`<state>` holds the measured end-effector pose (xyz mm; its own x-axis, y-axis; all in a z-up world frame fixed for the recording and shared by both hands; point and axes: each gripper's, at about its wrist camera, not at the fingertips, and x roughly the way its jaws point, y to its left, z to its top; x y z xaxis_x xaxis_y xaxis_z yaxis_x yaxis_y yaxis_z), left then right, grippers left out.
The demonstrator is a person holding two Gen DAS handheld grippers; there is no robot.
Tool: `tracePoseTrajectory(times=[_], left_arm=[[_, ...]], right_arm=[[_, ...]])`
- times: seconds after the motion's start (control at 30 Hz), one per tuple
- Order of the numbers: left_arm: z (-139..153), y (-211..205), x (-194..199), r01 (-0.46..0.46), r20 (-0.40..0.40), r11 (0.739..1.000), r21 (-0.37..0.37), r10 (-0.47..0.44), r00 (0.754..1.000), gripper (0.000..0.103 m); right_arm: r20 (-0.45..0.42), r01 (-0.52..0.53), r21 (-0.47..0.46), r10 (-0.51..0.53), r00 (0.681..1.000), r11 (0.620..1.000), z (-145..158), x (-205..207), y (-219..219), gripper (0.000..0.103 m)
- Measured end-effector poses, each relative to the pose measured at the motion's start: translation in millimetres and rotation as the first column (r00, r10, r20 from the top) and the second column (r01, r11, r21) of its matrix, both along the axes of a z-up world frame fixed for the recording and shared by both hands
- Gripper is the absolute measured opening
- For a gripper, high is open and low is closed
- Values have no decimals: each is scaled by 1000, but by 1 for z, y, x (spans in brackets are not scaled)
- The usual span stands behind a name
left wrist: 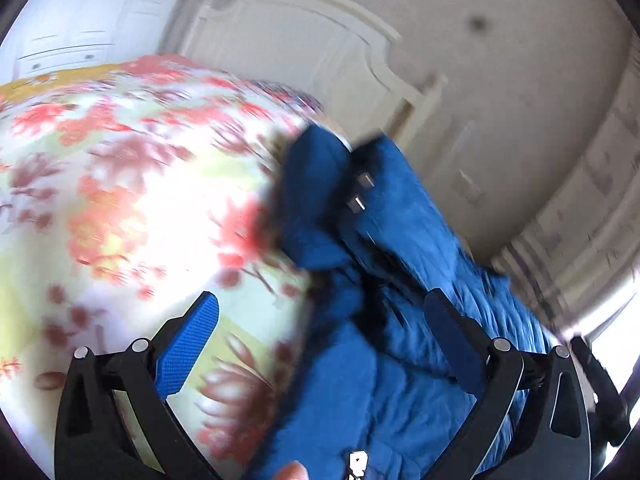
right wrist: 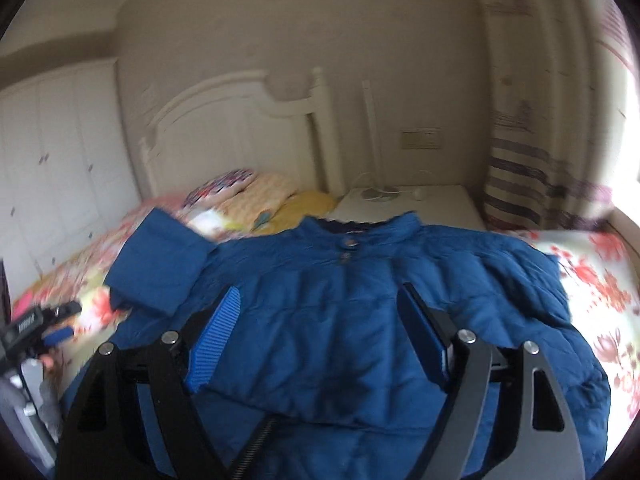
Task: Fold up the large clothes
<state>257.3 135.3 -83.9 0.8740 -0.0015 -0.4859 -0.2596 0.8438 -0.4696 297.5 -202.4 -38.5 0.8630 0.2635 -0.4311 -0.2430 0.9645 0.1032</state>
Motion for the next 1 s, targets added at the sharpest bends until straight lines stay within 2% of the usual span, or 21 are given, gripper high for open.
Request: tracePoseTrajectory(times=[0.03,0.1,0.23,0.33,0.47,0.5,0.53,0.57,0.6,0.67,0.7,0.73,0.77,0.8,0.87,1.0], left_arm=[[1,9,-8,-82,21,997,4,81,996,99],[0,27,-16,-146,31,989,-30,147,989,99],[-3,41,-20,-241,-2,970,-32,241,971,99],[-1,46,-22,-268,12,963,-13,268,963,99],[1,40,-19,-250,6,968,15,250,968,99],[1,38,-17,-242,4,970,21,242,970,99],[1,37,-15,-237,2,971,25,237,972,99],[1,37,-13,-231,-2,972,31,231,973,99],[0,37,-12,-229,-5,973,33,229,973,99],[-1,37,-11,-230,-8,973,30,230,973,99],[-2,37,-12,-231,-8,973,28,231,973,99],[-2,37,-12,-232,-8,972,25,232,973,99],[-2,38,-12,-231,-9,973,25,231,973,99],[-2,38,-11,-229,-11,973,26,230,973,99],[-3,36,-10,-225,-12,974,31,225,974,99],[-3,35,-10,-217,-13,975,41,217,976,99]], right_arm=[[-6,-55,-57,55,998,997,2,3,23,80],[-28,-173,-156,171,985,972,5,11,70,81],[-108,-337,-248,320,941,908,-1,38,147,81],[-152,-378,-289,347,925,880,-11,58,194,81],[-219,-393,-374,332,917,840,-35,75,242,81],[-209,-364,-431,301,930,825,-41,76,251,76],[-194,-343,-462,284,939,818,-46,76,255,64],[-174,-325,-467,275,946,822,-44,75,255,32],[-171,-333,-421,287,943,844,-38,75,249,16],[-125,-322,-222,301,945,920,-10,73,219,12],[-91,-304,-84,297,951,949,8,70,193,11],[-63,-278,46,281,958,959,22,67,167,11],[-39,-254,175,264,964,951,34,64,137,11],[-12,-230,320,246,969,919,45,59,100,11],[11,-200,510,226,974,837,57,49,37,11],[-10,-113,745,181,984,657,64,33,-73,11]])
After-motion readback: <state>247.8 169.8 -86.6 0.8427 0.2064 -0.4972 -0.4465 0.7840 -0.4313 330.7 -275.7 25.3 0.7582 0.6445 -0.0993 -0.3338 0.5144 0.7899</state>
